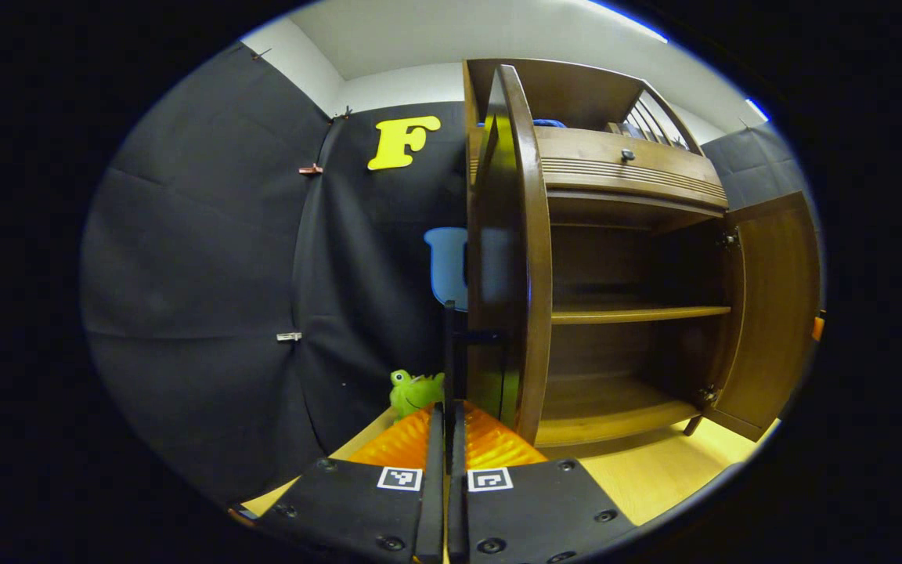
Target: Open the right door of the double-door shoe cabinet with the right hand, and open the left door with the left hand.
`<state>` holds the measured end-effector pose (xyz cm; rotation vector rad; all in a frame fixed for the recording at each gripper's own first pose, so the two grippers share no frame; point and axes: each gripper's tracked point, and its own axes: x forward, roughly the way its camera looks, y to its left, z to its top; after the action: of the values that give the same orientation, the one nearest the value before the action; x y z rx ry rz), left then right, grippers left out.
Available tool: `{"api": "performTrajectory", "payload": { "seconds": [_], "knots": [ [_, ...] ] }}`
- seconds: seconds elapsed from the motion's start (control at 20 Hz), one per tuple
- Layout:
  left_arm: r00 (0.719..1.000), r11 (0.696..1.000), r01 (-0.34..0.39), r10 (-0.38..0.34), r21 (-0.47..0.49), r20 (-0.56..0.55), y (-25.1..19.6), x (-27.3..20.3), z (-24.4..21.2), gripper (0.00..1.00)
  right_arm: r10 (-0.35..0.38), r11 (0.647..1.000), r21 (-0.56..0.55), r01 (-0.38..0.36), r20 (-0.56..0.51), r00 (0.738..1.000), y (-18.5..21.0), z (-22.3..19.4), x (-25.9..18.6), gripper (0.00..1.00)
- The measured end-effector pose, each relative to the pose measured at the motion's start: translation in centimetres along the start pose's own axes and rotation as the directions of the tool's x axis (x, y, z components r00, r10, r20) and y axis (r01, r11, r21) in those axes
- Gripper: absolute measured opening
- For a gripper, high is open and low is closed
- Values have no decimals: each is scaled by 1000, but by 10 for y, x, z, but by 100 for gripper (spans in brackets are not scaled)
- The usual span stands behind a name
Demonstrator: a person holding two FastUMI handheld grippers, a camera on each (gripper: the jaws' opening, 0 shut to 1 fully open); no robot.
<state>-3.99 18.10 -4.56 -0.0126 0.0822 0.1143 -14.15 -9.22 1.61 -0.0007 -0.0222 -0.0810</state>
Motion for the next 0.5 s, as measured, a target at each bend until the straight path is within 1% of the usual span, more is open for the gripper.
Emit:
{"api": "performTrajectory", "payload": {
  "seconds": [0.2,0.25,0.35,0.4,0.5],
  "knots": [
    [1000,999,3,-3,-36,2,13,-8,1,7,10,1000,-7,-10,-1,1000,8,1,3,97],
    [1000,999,4,-4,-38,3,14,-9,2,7,11,1000,-6,-11,-2,1000,9,0,3,92],
    [1000,1000,0,0,-30,0,17,-12,0,10,12,1000,-9,-12,-3,1000,12,-4,11,100],
    [1000,1000,-1,1,-24,-4,16,-13,-2,10,13,1000,-10,-13,-3,1000,12,-4,11,98],
    [1000,1000,-8,8,-15,-13,18,-15,-5,9,20,1000,-12,-20,-5,1000,15,-5,11,98]
  ]
}}
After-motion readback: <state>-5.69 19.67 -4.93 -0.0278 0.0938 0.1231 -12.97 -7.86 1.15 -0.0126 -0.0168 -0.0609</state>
